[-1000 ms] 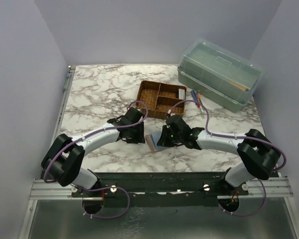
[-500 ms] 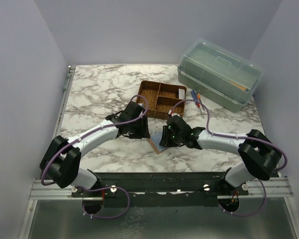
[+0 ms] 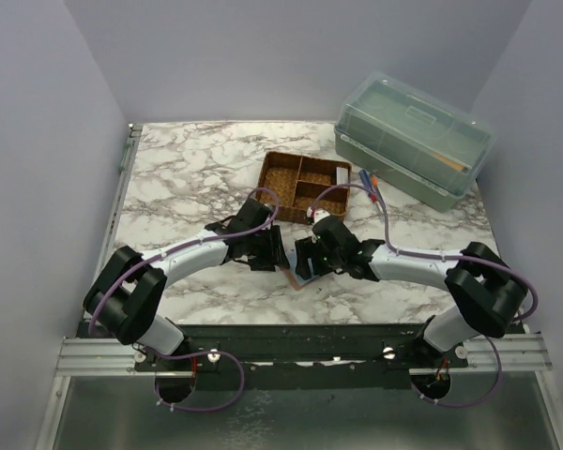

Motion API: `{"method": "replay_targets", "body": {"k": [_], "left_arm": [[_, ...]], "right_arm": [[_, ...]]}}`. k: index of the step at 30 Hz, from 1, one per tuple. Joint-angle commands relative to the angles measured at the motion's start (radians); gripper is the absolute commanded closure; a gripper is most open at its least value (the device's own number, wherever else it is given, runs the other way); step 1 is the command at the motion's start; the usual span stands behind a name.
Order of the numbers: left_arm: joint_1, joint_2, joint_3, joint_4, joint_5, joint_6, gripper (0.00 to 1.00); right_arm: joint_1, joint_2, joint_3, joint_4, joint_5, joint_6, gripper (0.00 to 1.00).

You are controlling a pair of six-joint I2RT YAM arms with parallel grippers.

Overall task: Put the credit cards into the card holder
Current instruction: Open the card holder at the center of the board.

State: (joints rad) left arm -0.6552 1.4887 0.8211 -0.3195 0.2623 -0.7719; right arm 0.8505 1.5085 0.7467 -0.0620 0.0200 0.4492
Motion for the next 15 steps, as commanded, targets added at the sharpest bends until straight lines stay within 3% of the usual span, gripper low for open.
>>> {"method": "replay_targets", "body": {"k": [1, 4, 10, 12, 13, 15], "left_arm": [[0.010, -0.005, -0.017, 0.037, 0.014, -0.027, 0.50], [0.014, 0.004, -0.025, 0.037, 0.017, -0.033, 0.50], [0.021, -0.005, -0.024, 0.036, 0.013, -0.023, 0.52], [0.024, -0.017, -0.022, 0.034, 0.009, -0.015, 0.52], [0.027, -0.022, -0.019, 0.032, 0.008, -0.008, 0.52], [0.034, -0.038, -0.010, 0.014, -0.002, 0.008, 0.52]], "right_arm": [[0.007, 0.061, -0.002, 0.052, -0.002, -0.072, 0.27], [0.023, 0.090, 0.010, 0.026, 0.065, -0.058, 0.29], [0.029, 0.093, 0.021, -0.003, 0.108, 0.043, 0.58], [0.029, 0.059, 0.005, 0.024, 0.081, 0.092, 0.63], [0.030, 0.041, -0.005, 0.040, 0.064, 0.112, 0.59], [0.028, 0.010, -0.016, 0.053, 0.008, 0.129, 0.39]]}}
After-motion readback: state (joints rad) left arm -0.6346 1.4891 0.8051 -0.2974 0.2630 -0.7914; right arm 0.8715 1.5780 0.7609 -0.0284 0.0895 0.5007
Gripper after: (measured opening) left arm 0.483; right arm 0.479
